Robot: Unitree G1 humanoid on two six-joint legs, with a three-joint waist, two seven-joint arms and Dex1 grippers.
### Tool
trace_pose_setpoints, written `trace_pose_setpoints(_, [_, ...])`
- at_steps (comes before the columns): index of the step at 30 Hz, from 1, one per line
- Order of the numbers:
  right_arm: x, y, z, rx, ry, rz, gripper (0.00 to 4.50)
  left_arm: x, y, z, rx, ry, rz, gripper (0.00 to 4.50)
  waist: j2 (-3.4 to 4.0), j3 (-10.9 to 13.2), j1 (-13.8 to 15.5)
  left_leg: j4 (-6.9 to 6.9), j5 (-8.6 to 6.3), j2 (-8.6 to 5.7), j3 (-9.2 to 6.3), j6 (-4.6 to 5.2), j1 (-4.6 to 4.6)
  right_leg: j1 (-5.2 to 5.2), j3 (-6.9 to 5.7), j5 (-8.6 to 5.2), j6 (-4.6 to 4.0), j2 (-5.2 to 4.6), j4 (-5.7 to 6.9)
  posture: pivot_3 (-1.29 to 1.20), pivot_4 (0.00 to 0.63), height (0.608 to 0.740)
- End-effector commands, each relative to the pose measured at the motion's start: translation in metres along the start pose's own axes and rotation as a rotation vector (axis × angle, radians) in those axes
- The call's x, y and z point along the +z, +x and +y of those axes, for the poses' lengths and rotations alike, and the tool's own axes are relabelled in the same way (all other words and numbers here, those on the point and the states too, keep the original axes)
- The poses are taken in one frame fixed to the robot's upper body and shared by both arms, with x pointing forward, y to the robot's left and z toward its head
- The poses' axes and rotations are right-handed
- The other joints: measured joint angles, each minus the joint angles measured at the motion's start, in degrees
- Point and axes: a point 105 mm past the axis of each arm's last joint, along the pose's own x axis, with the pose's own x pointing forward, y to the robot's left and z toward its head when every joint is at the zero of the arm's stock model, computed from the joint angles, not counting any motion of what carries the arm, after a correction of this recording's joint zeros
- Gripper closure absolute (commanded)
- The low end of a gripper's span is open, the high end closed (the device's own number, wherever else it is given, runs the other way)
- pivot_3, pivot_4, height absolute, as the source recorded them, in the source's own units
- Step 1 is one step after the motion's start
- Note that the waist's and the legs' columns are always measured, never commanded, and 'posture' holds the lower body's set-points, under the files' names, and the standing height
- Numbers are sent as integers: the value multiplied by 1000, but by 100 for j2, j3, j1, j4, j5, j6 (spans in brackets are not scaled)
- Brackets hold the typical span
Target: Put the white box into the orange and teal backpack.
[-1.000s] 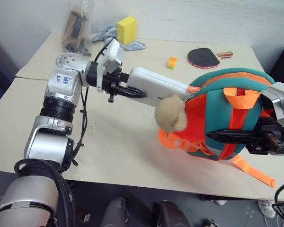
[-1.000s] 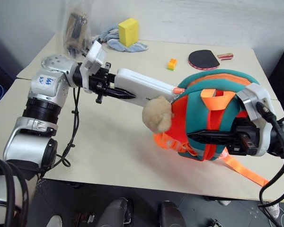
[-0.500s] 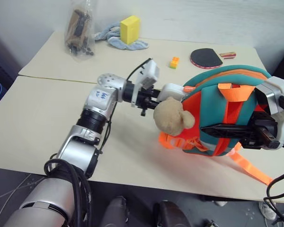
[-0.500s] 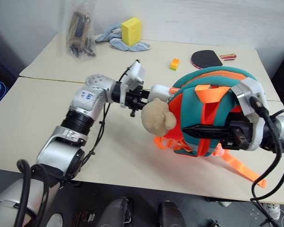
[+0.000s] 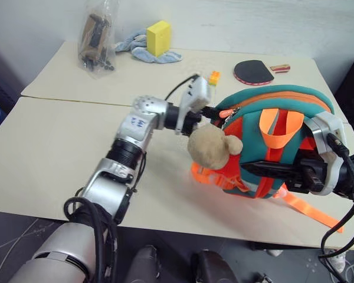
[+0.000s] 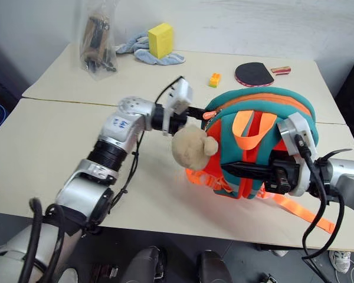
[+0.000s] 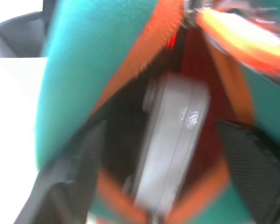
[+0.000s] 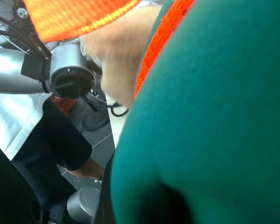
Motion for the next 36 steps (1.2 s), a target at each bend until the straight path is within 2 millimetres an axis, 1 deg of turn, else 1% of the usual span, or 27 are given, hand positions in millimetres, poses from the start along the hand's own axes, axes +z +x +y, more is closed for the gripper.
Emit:
trace_pose_setpoints(1, [6, -2, 7, 4, -34, -30, 4500, 22, -29, -5, -40, 33, -51, 14, 0, 0, 11, 0, 0, 0, -1, 0, 0, 2, -1, 0, 0, 0, 1, 0, 150, 740])
trace_pose_setpoints(4, [3, -3, 6, -11, -30, -28, 4500, 24, -53, -9, -57, 50, -7, 14, 0, 0, 16, 0, 0, 0, -1, 0, 0, 6, -2, 0, 0, -2, 1, 0, 150, 740])
trace_pose_setpoints(6, [1, -3, 6, -16, -28, -26, 4500, 30, -67, -9, -60, 20, -14, 14, 0, 0, 15, 0, 0, 0, -1, 1, 0, 8, -2, 0, 0, -3, 0, 0, 150, 740])
trace_pose_setpoints(8, [0, -3, 6, -17, -28, -23, 4500, 48, -79, -13, -93, -61, -75, 14, 0, 0, 11, 1, 0, 0, -2, 1, 0, 8, -3, 0, 0, -3, 0, 0, 150, 740])
trace_pose_setpoints(10, [0, -3, 7, -20, -29, -23, 4500, 65, -82, -26, -161, -102, -138, 14, 0, 0, 8, 1, 0, 0, -3, 1, -1, 6, -3, 0, 0, -3, 2, 0, 150, 740])
trace_pose_setpoints(12, [0, -3, 7, -24, -30, -26, 4500, 67, -76, -37, -193, -83, -144, 14, 1, 0, 5, 0, -1, 0, -6, 2, -3, 7, -3, 0, 0, -4, 0, 0, 150, 740])
trace_pose_setpoints(15, [1, -3, 7, -25, -31, -29, 4500, 47, -51, -48, -187, -46, -76, 14, 6, -3, 12, 0, -2, -1, -6, 2, 0, 15, -3, 0, 0, -5, -4, 0, 150, 740])
trace_pose_setpoints(17, [1, -2, 6, -27, -32, -29, 4500, 41, -41, -53, -204, -74, -82, 14, 6, -3, 18, 0, -2, -2, -5, 3, 13, 27, -3, 0, 0, -6, -5, 0, 150, 740])
trace_pose_setpoints(18, [1, -2, 6, -31, -32, -29, 4500, 35, -36, -54, -202, -74, -65, 14, 5, -2, 16, 4, -1, -2, -6, 3, 12, 25, -3, 0, 0, -5, -6, 0, 150, 740])
trace_pose_setpoints(20, [2, -1, 5, -36, -32, -33, 4500, 15, -27, -49, -158, -22, 17, 14, 5, -2, 12, 6, 0, -2, -5, 5, 12, 21, -2, 0, 0, -5, -9, 0, 150, 740])
trace_pose_setpoints(21, [3, -1, 5, -33, -31, -38, 4500, 5, -21, -39, -97, 10, 51, 14, 5, -2, 3, 6, 0, -2, -5, 5, 12, 21, -2, 0, 0, -4, -9, 0, 150, 740])
trace_pose_setpoints(22, [3, -1, 6, -31, -30, -42, 4500, 0, -16, -30, -46, 36, 65, 14, 6, -3, -2, 6, 0, -2, -5, 5, 12, 19, -1, 0, 0, -3, -10, 0, 150, 740])
trace_pose_setpoints(24, [2, 0, 8, -28, -28, -50, 4500, 2, -10, -20, 16, 56, 41, 14, 8, -4, 17, 1, 0, -2, -4, 5, 14, 19, 0, 0, 0, -2, -9, 0, 150, 740])
trace_pose_setpoints(27, [2, 0, 10, -29, -25, -58, 4500, 3, -8, -17, 32, 59, 15, 14, 7, -3, 47, 7, -2, -3, -4, 8, 14, 24, -2, 0, 0, -4, -13, 0, 150, 740])
trace_pose_setpoints(29, [2, 0, 10, -35, -28, -64, 4500, -3, -7, -16, 32, 69, 38, 14, 7, -3, 34, 5, -3, -3, -4, 11, 8, 23, -2, 0, 0, -4, -2, 0, 150, 740])
trace_pose_setpoints(32, [3, 0, 10, -42, -29, -73, 4500, -9, -8, -16, 22, 71, 57, 589, 7, -3, 14, 1, -3, -3, -3, 9, 9, 19, -2, 0, 0, -3, -4, 0, 150, 740])
trace_pose_setpoints(36, [4, -3, 11, -47, -37, -73, 4500, -6, -13, -11, 27, 76, 50, 1731, 7, -3, 22, 2, -2, -3, -3, 8, 12, 20, -1, 0, 0, -3, -8, 0, 150, 740])
